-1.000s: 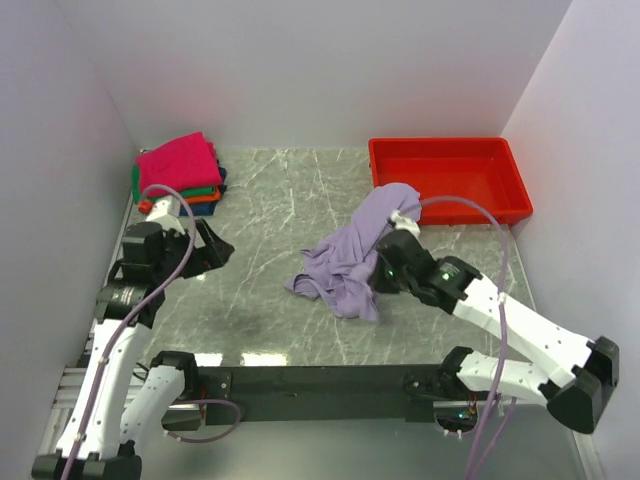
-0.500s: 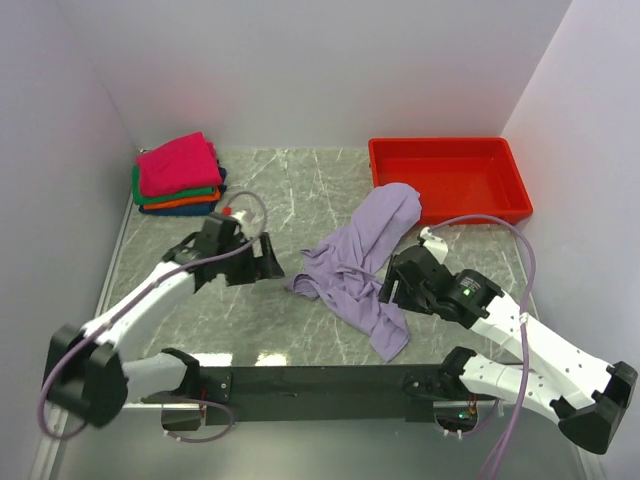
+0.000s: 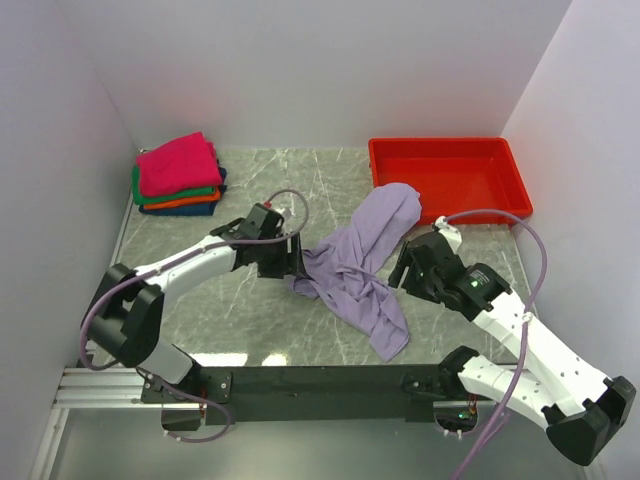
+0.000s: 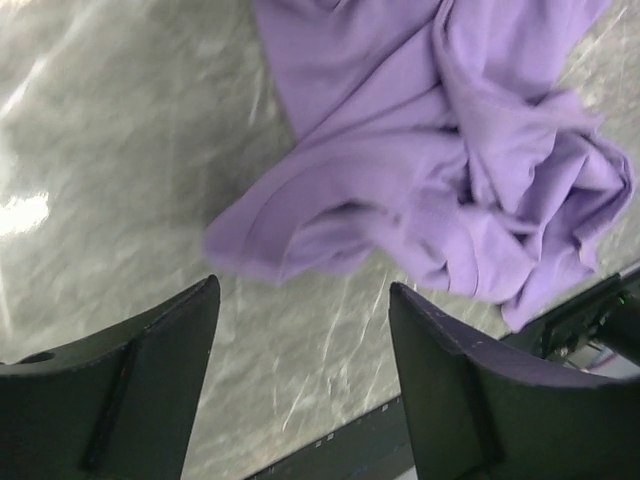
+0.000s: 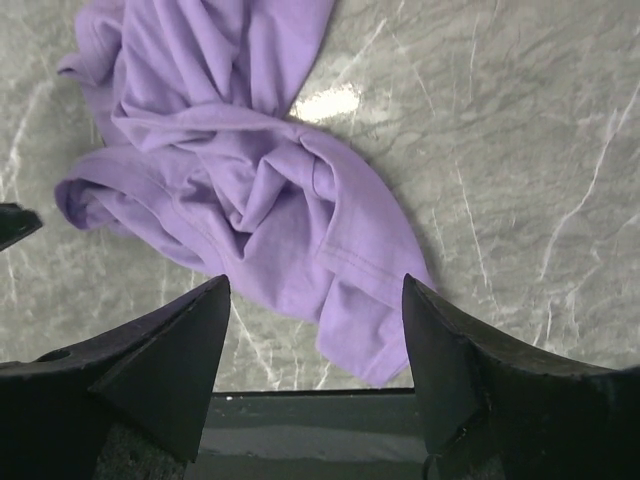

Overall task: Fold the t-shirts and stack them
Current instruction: Move the tshirt to the center of the board, then flatten the tshirt out

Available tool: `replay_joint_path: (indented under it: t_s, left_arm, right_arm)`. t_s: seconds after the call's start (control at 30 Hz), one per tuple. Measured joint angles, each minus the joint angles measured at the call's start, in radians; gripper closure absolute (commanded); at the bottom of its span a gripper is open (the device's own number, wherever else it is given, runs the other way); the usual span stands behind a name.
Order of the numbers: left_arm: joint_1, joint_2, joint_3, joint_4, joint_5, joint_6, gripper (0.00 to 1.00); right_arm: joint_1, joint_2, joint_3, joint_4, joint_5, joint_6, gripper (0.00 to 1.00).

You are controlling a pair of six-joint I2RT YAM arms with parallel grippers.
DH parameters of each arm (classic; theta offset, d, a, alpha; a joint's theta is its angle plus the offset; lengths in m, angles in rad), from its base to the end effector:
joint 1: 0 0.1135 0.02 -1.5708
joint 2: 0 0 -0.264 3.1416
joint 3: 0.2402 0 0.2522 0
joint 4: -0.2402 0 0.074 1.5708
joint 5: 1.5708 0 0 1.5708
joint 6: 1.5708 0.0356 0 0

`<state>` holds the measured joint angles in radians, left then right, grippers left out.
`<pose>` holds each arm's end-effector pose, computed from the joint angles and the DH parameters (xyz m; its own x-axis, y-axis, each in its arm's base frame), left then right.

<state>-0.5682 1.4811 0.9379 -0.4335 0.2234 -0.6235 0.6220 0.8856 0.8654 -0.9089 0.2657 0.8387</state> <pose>0.2469 -0.1670 0.2111 -0.9344 -0.0789 -0.3472 0.1031 0.8735 -0.4759 0.1387 0.0879 0.2862 -0.7583 0.3394 -0.5565 0.1938 0.9326 0.3046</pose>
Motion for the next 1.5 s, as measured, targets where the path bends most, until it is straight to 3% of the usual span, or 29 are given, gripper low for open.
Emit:
replay_joint_path:
  t_s: [0.13,0.43,0.5,0.53,0.57,0.6,0.63,0.9,1.07,1.27,1.43,1.5]
  left_arm:
    - [-0.034,0.069,0.064,-0.013,-0.038,0.002,0.35]
    - [-0.077,0.181,0.147,-0.111,-0.105,0.002,0.38]
    - [-0.094,0.185,0.156,-0.129,-0.124,0.002,0.43]
    - [-0.100,0.185,0.158,-0.132,-0.125,0.002,0.47]
    - [-0.105,0.185,0.159,-0.132,-0.126,0.001,0.61]
    - [-0.110,0.186,0.159,-0.132,-0.124,0.000,0.77]
    - [-0.113,0.186,0.159,-0.132,-0.123,0.002,0.99]
    - [-0.122,0.180,0.174,-0.185,-0.177,0.013,1.00]
    - [-0.106,0.048,0.253,-0.312,-0.301,0.018,1.00]
    - [0.084,-0.240,0.276,-0.373,-0.363,0.050,1.00]
    - [0.152,-0.316,0.248,-0.384,-0.351,0.086,1.00]
    - [0.150,-0.306,0.225,-0.383,-0.316,0.086,0.88]
  right_arm:
    - [-0.018,-0.018,0.000,0.011,-0.006,-0.022,0.25]
    - [-0.033,-0.062,0.000,0.034,-0.016,-0.031,0.25]
    - [-0.035,-0.069,-0.002,0.040,-0.019,-0.034,0.25]
    - [-0.036,-0.070,-0.002,0.042,-0.020,-0.035,0.25]
    - [-0.037,-0.071,-0.002,0.045,-0.021,-0.037,0.25]
    - [-0.037,-0.071,-0.002,0.048,-0.022,-0.037,0.25]
    - [-0.037,-0.070,-0.002,0.051,-0.023,-0.037,0.25]
    - [-0.038,-0.064,-0.002,0.079,-0.021,-0.045,0.26]
    - [-0.039,-0.032,-0.001,0.094,-0.014,-0.060,0.27]
    - [-0.040,0.022,0.011,0.119,-0.013,-0.093,0.27]
    - [-0.043,0.134,0.037,0.204,-0.045,-0.151,0.27]
    - [-0.043,0.212,0.051,0.238,-0.064,-0.174,0.27]
